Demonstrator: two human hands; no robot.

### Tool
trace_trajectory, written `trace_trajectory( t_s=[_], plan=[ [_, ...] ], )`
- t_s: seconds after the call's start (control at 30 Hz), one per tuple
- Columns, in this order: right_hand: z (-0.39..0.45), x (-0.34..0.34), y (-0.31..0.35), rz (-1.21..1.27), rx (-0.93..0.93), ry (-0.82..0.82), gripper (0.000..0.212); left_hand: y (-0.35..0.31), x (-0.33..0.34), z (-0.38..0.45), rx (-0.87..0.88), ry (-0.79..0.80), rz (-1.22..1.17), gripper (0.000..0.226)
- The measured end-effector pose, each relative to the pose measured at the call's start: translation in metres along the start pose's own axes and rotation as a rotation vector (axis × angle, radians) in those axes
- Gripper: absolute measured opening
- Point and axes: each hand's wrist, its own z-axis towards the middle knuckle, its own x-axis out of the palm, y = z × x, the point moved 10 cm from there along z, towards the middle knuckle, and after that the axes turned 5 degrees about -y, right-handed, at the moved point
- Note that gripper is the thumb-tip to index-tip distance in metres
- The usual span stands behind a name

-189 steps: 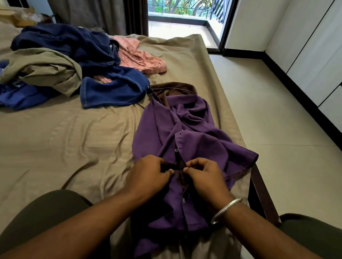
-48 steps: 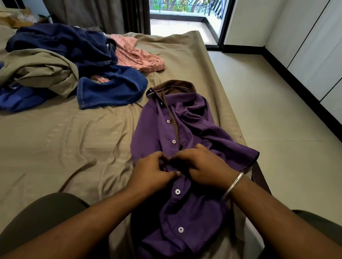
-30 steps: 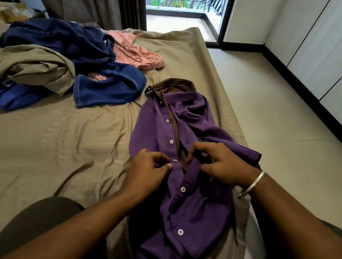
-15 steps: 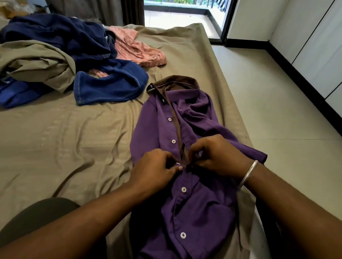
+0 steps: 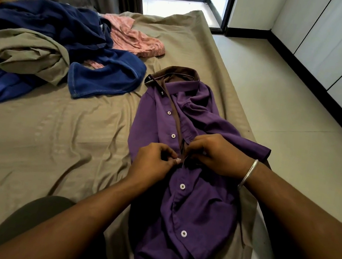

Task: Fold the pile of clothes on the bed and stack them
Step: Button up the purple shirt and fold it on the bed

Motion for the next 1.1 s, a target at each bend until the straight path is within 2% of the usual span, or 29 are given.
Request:
trace_trajectory(
  t_s=[0.17, 0.27, 0.4, 0.57, 0.73, 0.93, 1.1],
  plan=[
    [-0.001, 0.0, 0.006, 0.054, -0.027, -0.006, 0.016, 0.001, 0.006, -0.003, -0.021, 0.025, -0.004, 0.005],
    [-0.001, 0.004, 0.01, 0.06, -0.028, 0.002, 0.013, 0.005, 0.006, -0.001, -0.057, 0.022, -0.134, 0.002],
    [-0.001, 0.002, 0.008, 0.065, -0.002, -0.047, 0.015, 0.011, 0.004, 0.002, -0.107, 0.002, -0.306, 0.01],
    [-0.004, -0.006, 0.0, 0.058, 0.037, -0.115, 0.019, 0.012, 0.006, 0.002, -0.125, 0.017, -0.349, 0.01],
    [-0.005, -0.003, -0.001, 0.104, 0.046, -0.084, 0.018, 0.011, 0.006, 0.001, -0.14, 0.032, -0.412, 0.008],
    [-0.003, -0.003, 0.002, 0.069, 0.001, -0.107, 0.012, 0.007, 0.005, 0.0, -0.136, 0.026, -0.432, 0.01],
    [-0.004, -0.005, 0.009, 0.086, -0.046, -0.108, 0.018, 0.005, 0.004, -0.001, -0.125, 0.037, -0.421, 0.01]
  ],
)
